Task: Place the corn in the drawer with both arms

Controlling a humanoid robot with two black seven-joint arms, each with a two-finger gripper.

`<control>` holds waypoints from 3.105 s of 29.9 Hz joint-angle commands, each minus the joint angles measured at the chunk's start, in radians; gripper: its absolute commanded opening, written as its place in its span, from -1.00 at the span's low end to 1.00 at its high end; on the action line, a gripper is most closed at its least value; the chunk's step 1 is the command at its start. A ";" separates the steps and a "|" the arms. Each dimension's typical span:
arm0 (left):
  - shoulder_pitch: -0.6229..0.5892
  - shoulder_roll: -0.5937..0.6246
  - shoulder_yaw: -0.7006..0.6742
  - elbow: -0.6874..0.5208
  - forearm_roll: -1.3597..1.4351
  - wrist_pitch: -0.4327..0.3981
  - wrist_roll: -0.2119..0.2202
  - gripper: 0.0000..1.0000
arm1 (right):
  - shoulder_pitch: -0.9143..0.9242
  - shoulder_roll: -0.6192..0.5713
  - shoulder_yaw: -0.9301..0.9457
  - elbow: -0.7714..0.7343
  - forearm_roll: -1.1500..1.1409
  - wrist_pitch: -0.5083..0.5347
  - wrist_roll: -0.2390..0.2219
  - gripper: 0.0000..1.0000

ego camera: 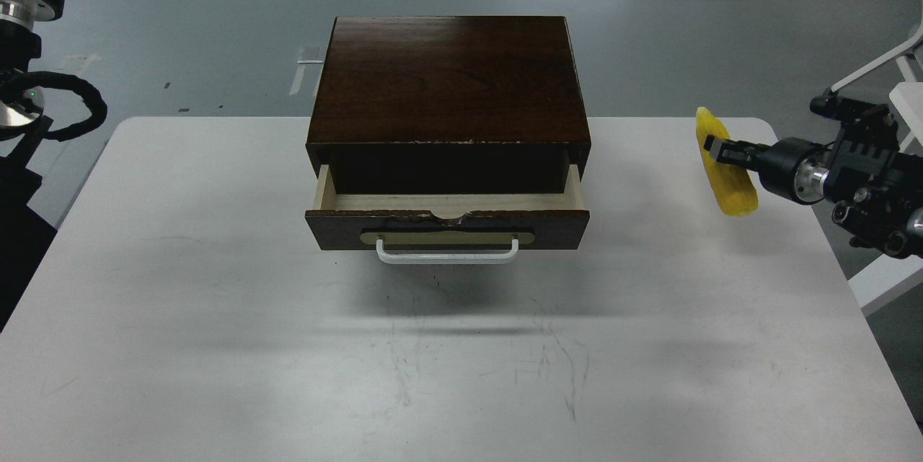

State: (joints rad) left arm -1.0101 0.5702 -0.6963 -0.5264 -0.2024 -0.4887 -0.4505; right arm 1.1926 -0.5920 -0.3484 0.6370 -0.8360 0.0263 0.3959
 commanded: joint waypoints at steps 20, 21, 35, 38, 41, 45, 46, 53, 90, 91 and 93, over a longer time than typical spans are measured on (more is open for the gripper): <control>-0.028 0.042 0.001 -0.037 0.001 0.000 0.024 0.96 | 0.591 0.363 0.005 0.388 -0.475 0.004 0.054 -1.00; -0.028 0.045 0.000 -0.037 0.001 0.000 0.024 0.96 | 0.590 0.365 0.005 0.397 -0.500 0.004 0.058 -1.00; -0.019 0.068 -0.008 -0.037 -0.002 0.000 0.019 0.96 | 0.524 0.393 -0.115 0.526 -0.798 0.006 0.083 -1.00; -0.018 0.063 -0.008 -0.037 -0.002 0.000 0.018 0.96 | 0.518 0.417 -0.119 0.506 -0.798 0.006 0.083 -1.00; -0.018 0.062 -0.008 -0.037 -0.002 0.000 0.018 0.96 | 0.516 0.439 -0.121 0.480 -0.798 0.006 0.083 -1.00; -0.016 0.063 -0.008 -0.037 -0.002 0.000 0.018 0.96 | 0.506 0.448 -0.121 0.434 -0.798 0.006 0.083 -1.00; -0.016 0.063 -0.008 -0.035 -0.002 0.000 0.018 0.96 | 0.504 0.448 -0.121 0.432 -0.798 0.006 0.083 -1.00; -0.013 0.068 -0.006 -0.034 -0.002 0.000 0.019 0.96 | 0.501 0.448 -0.119 0.440 -0.798 0.004 0.083 -0.39; -0.015 0.059 0.003 -0.029 0.001 0.000 0.022 0.96 | 0.522 0.229 0.239 0.193 -0.001 0.006 0.066 1.00; -0.015 0.056 0.001 -0.029 0.000 0.000 0.021 0.96 | 0.512 0.209 0.243 0.169 0.088 0.006 0.066 1.00; -0.015 0.048 0.001 -0.029 0.000 0.000 0.021 0.96 | 0.478 0.192 0.256 0.138 0.218 0.004 0.067 1.00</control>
State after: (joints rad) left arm -1.0249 0.6285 -0.6933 -0.5547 -0.2009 -0.4887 -0.4269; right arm 1.7097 -0.3653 -0.1091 0.8234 -0.8111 0.0322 0.4614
